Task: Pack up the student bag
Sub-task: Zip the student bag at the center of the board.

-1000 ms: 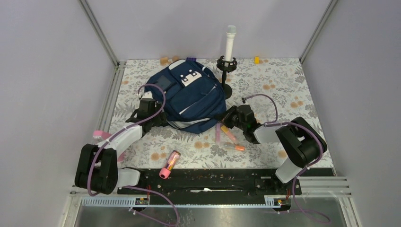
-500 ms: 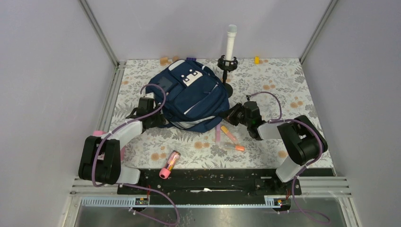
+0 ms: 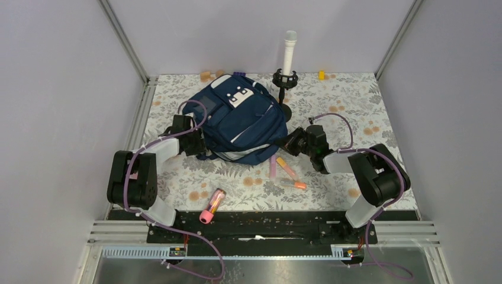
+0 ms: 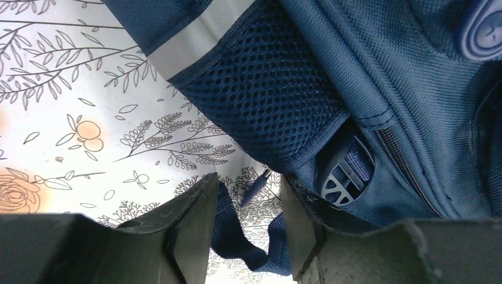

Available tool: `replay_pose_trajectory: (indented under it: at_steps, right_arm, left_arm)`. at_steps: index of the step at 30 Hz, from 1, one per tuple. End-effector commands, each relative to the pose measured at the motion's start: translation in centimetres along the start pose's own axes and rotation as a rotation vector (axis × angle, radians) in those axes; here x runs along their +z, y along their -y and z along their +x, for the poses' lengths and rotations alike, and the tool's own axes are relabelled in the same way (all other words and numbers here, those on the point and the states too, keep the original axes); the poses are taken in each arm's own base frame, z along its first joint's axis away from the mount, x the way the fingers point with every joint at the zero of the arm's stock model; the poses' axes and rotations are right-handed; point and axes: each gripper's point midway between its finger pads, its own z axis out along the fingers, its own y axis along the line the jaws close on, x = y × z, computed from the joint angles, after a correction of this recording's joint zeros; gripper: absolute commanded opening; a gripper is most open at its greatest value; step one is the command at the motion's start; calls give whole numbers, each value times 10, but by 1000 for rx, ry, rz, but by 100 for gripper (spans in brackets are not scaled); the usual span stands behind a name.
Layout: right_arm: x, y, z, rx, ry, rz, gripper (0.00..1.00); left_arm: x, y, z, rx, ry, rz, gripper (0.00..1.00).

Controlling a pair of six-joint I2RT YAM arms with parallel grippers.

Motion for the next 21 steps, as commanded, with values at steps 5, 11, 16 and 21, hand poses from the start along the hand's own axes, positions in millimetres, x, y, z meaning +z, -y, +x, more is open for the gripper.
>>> replay_pose_trajectory:
  at_steps: [5,11,16,21]
  right_arm:
    - [6,-38,-41,-15,121,-108,0]
    - [6,-39,-41,-10,117,-115,0]
    - [8,-38,-39,-1,109,-119,0]
    - [6,-35,-40,-3,126,-116,0]
  left_arm:
    - [-1,21,-22,34,22,93,39]
    - [2,25,-10,26,-7,127,13]
    - [-1,22,-6,30,-9,106,0]
    - [-14,27,-9,69,37,95,0]
